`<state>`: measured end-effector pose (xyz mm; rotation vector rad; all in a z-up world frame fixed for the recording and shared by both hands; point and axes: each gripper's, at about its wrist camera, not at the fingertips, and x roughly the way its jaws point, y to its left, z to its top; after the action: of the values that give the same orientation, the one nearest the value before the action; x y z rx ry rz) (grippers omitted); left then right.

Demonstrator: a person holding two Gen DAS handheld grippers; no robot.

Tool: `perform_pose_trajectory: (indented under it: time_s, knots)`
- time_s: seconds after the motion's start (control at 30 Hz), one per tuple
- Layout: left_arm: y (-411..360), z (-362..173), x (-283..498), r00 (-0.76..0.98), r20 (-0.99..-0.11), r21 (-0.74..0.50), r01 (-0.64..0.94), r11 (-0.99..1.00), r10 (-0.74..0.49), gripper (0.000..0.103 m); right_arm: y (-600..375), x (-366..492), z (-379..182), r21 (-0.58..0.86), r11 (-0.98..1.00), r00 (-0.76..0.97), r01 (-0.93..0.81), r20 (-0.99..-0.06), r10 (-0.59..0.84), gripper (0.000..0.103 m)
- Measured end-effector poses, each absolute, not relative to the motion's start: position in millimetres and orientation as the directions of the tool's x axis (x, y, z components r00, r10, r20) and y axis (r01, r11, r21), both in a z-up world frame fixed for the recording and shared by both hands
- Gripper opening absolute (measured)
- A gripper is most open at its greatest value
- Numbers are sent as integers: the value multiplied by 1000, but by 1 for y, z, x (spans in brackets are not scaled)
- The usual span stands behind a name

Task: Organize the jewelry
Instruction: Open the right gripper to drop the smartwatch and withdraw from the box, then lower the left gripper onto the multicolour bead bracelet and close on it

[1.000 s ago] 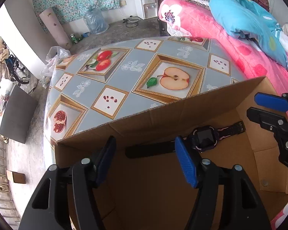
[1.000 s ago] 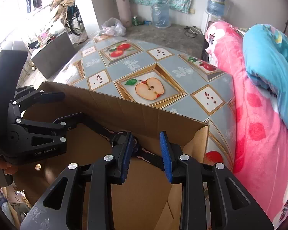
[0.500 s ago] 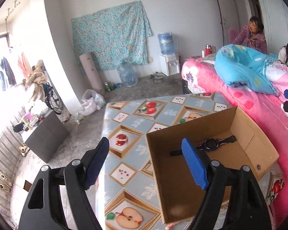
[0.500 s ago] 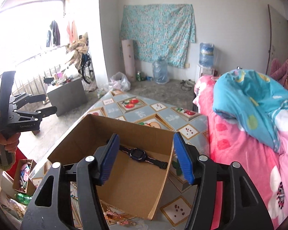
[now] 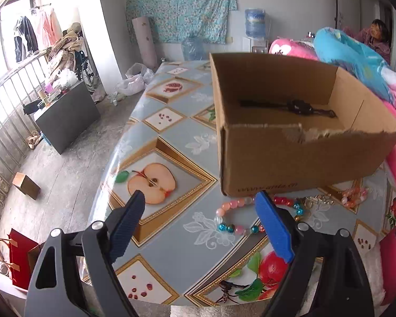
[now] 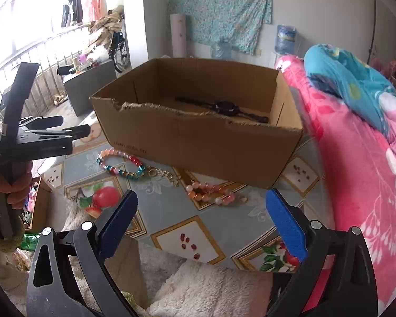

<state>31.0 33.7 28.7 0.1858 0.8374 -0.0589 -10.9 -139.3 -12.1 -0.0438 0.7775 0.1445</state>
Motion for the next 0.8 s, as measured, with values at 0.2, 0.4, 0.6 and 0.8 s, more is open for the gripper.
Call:
perform_pose_trajectory:
  time_s: [0.2, 0.4, 0.6, 0.8]
  knots:
    - [15, -10, 41, 658, -751, 194, 136, 971, 58, 83, -135, -12, -15, 52, 994, 711, -96, -695, 105, 95]
    - [23, -26, 28, 633, -773, 194, 164, 967, 47, 83, -135, -14, -13, -48, 996, 742, -77, -670, 25, 95]
    - [43, -26, 12, 591, -807, 121, 182, 976, -10, 83, -129, -15, -3, -163, 980, 792, -118, -610, -6, 95]
    - [53, -28, 0, 576, -817, 99, 181, 979, -24, 83, -136, -37, 22, -87, 968, 886, -237, -428, 178, 95]
